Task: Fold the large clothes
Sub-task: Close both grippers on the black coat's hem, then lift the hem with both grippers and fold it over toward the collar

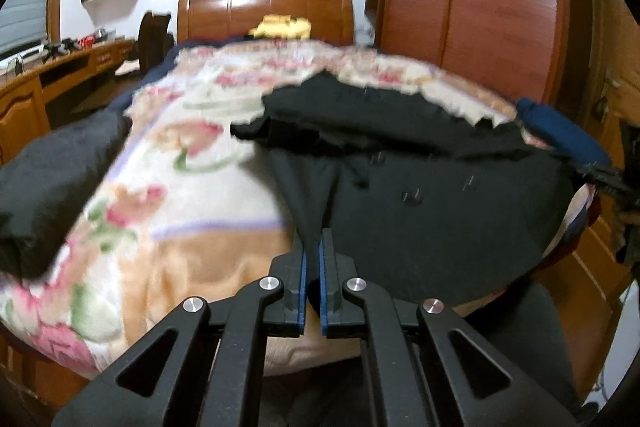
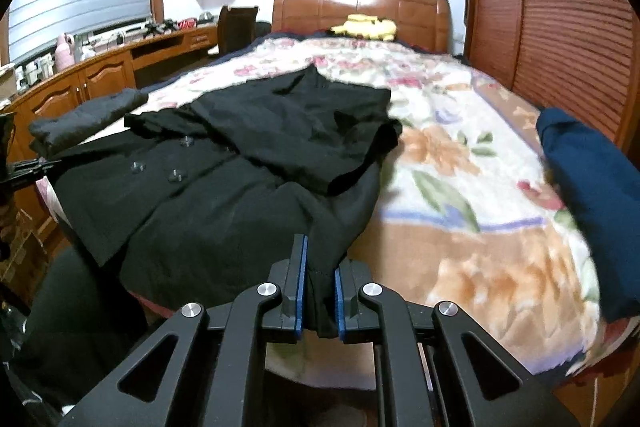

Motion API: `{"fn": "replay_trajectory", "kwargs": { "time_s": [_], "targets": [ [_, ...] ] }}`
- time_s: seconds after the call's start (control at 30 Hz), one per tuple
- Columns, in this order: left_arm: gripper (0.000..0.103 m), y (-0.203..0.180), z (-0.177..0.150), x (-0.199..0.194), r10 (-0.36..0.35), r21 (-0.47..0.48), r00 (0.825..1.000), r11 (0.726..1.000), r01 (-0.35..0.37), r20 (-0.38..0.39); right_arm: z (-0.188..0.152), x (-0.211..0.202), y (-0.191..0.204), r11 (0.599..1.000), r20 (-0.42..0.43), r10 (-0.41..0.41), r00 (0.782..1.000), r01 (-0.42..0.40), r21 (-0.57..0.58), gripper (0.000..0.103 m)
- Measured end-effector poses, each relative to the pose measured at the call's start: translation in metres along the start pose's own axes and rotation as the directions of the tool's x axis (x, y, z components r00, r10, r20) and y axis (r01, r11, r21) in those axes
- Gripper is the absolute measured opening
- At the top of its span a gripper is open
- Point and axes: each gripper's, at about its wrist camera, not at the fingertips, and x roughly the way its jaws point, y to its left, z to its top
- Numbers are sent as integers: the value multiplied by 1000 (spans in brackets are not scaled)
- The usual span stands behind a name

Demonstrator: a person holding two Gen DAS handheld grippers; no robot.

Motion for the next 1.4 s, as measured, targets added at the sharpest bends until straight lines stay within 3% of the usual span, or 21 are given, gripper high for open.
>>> {"fn": "replay_trajectory", "kwargs": {
  "time_s": [0.17,0.5,0.97,1.13,1.27,1.4],
  "targets": [
    [4,-12,36,-33,-22,26,994,999,19,105,20,-18,6,999,64,-17,998,19,-36,10],
    [4,-9,87,-74,-1,44,973,999,-10,230,59,-70,11,998,205,-2,979,14,-58,10],
    [4,1,127,-125,50,48,937,996,-70,345,71,-121,8,996,342,-10,940,40,-80,9],
    [4,5,134,-126,64,42,932,996,-84,356,67,-127,4,997,379,-3,926,34,-75,9],
    [4,11,142,-103,85,35,943,994,-102,322,67,-113,6,996,373,-10,928,41,-74,9],
    [4,25,145,-49,139,18,963,989,-148,230,77,-80,9,995,329,-34,944,63,-78,9]
  ]
}}
